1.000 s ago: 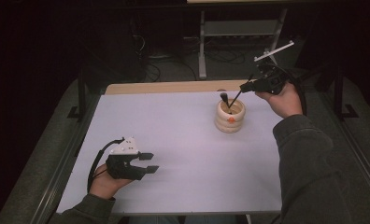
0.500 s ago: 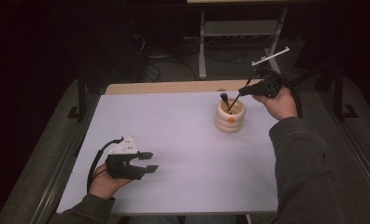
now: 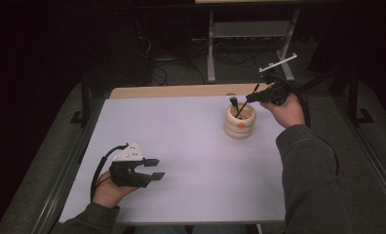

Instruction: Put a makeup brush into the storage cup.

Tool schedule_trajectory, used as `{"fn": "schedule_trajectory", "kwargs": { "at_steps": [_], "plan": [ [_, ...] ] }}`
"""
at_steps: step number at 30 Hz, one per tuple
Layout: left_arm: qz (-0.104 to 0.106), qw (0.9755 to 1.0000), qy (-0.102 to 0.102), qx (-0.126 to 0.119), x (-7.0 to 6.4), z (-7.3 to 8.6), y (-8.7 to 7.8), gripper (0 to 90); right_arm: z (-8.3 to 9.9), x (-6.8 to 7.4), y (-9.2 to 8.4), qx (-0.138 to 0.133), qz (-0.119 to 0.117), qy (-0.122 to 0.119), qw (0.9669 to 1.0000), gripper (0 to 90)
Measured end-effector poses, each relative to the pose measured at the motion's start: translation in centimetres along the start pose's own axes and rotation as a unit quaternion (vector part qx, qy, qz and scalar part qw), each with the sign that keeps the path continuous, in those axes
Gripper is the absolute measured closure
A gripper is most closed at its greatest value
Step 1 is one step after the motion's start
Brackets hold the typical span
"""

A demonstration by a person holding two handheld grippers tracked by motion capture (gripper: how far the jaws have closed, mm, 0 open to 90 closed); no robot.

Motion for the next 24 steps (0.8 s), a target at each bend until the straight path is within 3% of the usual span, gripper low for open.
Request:
{"fn": "schedule_trajectory", "kwargs": {
  "at_steps": [24],
  "plan": [
    [-0.001, 1.0000, 0.001, 0.001, 0.3, 0.1, -0.2, 48.5, 1.1, -0.1, 1.4, -0.004, 0.007, 0.008, 0.9999, 83.7]
  ]
}}
Point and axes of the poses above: each handheld gripper's, and its own axes: y roughly forward along the jaws, z roughly out of its underside, x roughly to its left, the point moved 6 cm from there along y, roughly forward along the jaws, and after that the axes turned 8 degrees about -x, right-handed, at the moved point
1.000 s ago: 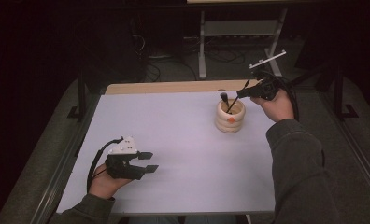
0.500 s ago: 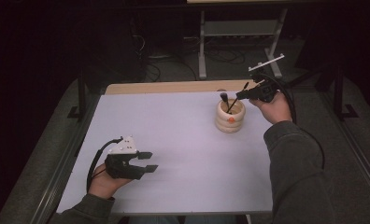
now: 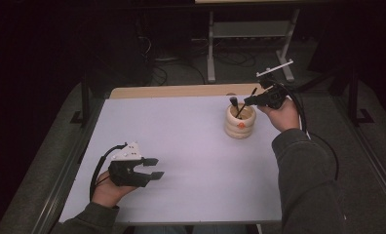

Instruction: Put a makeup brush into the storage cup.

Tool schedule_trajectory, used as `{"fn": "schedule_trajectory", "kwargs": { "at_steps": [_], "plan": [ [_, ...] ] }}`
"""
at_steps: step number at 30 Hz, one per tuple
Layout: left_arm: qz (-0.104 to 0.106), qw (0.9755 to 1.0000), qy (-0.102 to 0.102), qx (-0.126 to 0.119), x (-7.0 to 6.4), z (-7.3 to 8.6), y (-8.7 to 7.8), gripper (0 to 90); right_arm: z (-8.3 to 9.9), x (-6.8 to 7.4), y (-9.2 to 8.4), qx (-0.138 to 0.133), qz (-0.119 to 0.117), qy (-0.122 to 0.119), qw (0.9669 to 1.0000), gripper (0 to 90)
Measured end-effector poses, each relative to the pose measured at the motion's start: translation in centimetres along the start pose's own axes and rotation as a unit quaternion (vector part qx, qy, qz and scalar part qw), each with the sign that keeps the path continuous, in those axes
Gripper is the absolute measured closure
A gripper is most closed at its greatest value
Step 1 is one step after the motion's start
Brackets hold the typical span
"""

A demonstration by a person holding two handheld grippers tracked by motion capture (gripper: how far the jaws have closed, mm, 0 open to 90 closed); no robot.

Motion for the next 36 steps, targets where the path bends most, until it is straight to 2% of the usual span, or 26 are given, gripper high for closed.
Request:
{"fn": "schedule_trajectory", "kwargs": {
  "at_steps": [16, 25, 36],
  "plan": [
    [-0.002, 1.0000, 0.002, 0.000, 0.0, 0.0, 0.0, 48.3, 1.3, -0.3, 0.8, -0.012, 0.005, 0.011, 0.9999, 83.6],
    [-0.002, 1.0000, -0.004, -0.001, 0.0, 0.0, 0.1, 48.2, 1.8, -0.5, 0.9, -0.013, 0.007, 0.017, 0.9997, 82.5],
    [-0.005, 1.0000, -0.006, 0.000, 0.1, 0.1, 0.1, 48.0, 2.9, -0.7, 0.8, -0.019, 0.008, 0.022, 0.9996, 63.2]
  ]
}}
Point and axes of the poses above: each handheld gripper's, and its own axes: y roughly forward along the jaws, z roughly out of its underside, x roughly to its left, the point moved 6 cm from there along y, roughly forward along the jaws, and after that the axes turned 8 degrees about -x, right-handed, at the moved point
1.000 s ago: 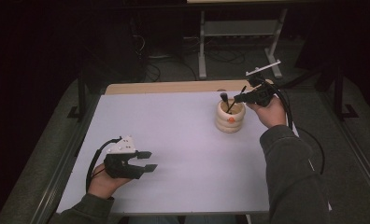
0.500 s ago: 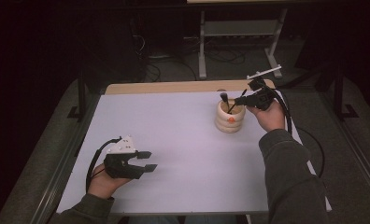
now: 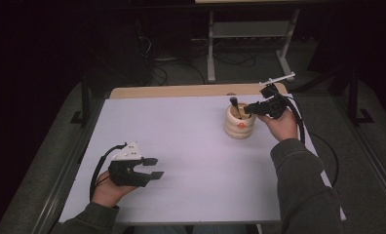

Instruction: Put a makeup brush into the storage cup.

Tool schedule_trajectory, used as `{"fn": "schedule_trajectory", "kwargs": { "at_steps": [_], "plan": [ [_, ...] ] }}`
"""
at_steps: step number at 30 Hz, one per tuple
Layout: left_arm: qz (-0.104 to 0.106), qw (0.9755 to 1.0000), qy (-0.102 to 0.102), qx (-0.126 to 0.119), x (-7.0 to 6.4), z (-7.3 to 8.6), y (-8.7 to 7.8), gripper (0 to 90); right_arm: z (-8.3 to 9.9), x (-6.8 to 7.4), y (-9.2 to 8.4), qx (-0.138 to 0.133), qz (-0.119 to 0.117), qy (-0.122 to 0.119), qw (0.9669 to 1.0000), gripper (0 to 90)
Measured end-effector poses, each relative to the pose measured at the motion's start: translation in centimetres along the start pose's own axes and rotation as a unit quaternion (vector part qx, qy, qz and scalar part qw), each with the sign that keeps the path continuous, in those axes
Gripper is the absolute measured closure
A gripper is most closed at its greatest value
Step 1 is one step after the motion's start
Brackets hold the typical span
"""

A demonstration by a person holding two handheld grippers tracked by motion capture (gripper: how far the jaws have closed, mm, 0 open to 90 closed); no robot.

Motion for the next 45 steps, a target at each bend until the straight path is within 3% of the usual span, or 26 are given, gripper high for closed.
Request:
{"fn": "schedule_trajectory", "kwargs": {
  "at_steps": [13, 26, 45],
  "plan": [
    [-0.006, 1.0000, -0.004, 0.004, 0.3, 0.2, 0.1, 46.2, 1.1, -0.9, -2.0, -0.036, 0.002, 0.018, 0.9992, 45.7],
    [-0.015, 0.9999, -0.008, 0.001, 0.6, 0.2, -0.1, 43.7, 3.1, -1.6, -3.5, -0.050, 0.001, 0.024, 0.9984, 40.2],
    [-0.025, 0.9994, -0.022, -0.005, 0.9, 0.3, -0.3, 38.6, 5.2, 0.0, -3.3, -0.050, -0.005, 0.016, 0.9986, 32.7]
  ]
}}
Point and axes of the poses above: each handheld gripper's, and its own axes: y roughly forward along the jaws, z roughly out of its underside, x roughly to its left, the point moved 6 cm from there along y, roughly forward along the jaws, and after that the axes turned 8 degrees about -x, right-handed, at the moved point
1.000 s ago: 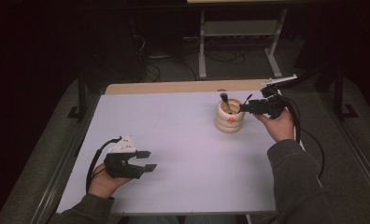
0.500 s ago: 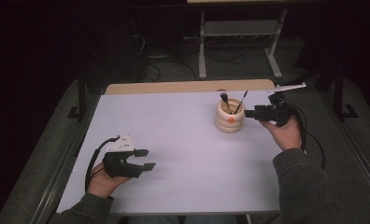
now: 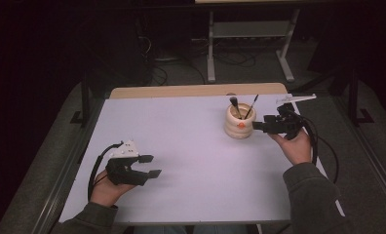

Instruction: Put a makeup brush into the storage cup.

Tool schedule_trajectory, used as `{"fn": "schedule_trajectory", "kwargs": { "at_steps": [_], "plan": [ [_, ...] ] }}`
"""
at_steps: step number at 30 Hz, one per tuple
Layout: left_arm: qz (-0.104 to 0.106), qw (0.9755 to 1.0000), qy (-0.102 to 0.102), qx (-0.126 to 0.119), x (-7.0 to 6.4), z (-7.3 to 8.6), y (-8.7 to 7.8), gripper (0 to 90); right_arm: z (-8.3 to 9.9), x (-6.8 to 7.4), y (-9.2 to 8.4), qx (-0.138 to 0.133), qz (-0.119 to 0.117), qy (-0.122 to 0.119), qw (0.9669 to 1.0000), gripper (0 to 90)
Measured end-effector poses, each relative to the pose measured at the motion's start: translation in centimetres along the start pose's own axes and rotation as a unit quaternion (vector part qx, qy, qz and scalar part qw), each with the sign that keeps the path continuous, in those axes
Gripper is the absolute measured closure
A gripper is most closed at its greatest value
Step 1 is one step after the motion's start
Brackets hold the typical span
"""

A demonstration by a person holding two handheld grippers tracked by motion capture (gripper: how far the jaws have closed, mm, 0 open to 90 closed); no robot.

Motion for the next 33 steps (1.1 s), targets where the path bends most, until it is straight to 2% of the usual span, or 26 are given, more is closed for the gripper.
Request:
{"fn": "schedule_trajectory", "kwargs": {
  "at_steps": [18, 24, 33],
  "plan": [
    [-0.013, 0.9999, -0.005, -0.001, 0.8, 0.2, -0.4, 32.8, 1.9, 1.8, -0.1, -0.007, -0.015, -0.014, 0.9998, 31.9],
    [-0.017, 0.9998, -0.009, -0.002, 0.9, 0.2, -0.4, 30.8, 2.0, 2.8, -0.3, -0.009, -0.017, -0.035, 0.9992, 31.5],
    [-0.020, 0.9997, -0.012, -0.005, 1.0, 0.2, -0.3, 28.5, 2.8, 3.7, -0.6, -0.010, -0.024, -0.046, 0.9986, 31.2]
  ]
}}
Point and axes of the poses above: each handheld gripper's, and its own axes: y roughly forward along the jaws, z roughly out of its underside, x roughly to its left, the point moved 6 cm from there along y, roughly forward along the jaws, and after that the axes turned 8 degrees about -x, right-handed, at the moved point
